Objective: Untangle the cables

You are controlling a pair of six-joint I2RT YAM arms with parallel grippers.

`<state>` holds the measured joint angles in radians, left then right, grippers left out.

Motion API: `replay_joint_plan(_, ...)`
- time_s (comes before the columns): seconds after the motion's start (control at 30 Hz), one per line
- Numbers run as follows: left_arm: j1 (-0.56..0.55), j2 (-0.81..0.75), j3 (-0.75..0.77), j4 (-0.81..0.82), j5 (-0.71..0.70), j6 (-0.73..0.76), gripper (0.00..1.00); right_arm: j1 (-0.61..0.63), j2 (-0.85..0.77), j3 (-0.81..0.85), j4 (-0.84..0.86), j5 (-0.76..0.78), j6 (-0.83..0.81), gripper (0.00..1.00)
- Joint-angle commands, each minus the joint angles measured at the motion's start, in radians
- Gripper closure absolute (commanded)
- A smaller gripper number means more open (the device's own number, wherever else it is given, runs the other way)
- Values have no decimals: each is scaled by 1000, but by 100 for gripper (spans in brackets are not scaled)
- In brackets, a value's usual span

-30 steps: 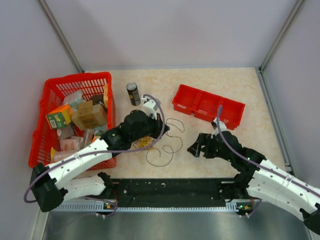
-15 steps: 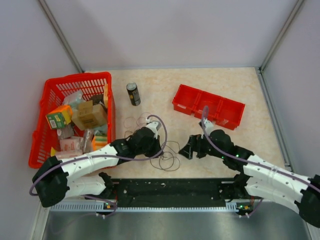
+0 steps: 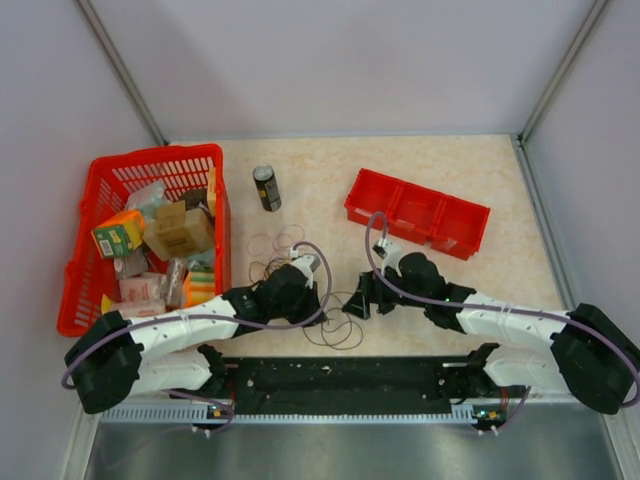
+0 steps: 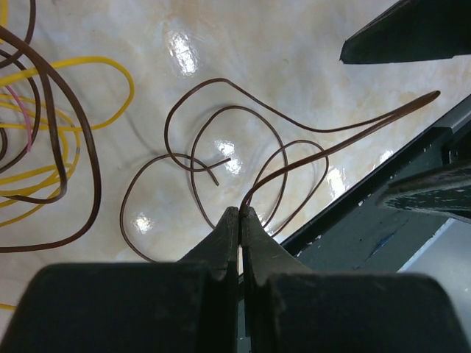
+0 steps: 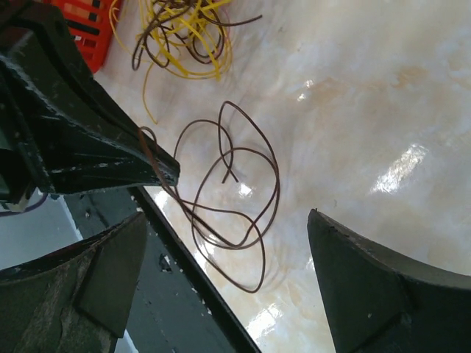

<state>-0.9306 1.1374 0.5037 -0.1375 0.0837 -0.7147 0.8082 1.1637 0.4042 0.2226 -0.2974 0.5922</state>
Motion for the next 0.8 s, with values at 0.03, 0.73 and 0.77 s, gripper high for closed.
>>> replay_joint_plan(0.03,-7,13,-13,78,42,-2,99,-4,-65,122,-71,-11,-92,11)
replay_joint_plan(0.73,-7,-594,52,-266,-165,86,37,101,110,215,-216,38,-135,25)
replay_joint_plan(0.77,-7,-619,58,-281,-185,87,36,103,110,220,-221,47,-147,23)
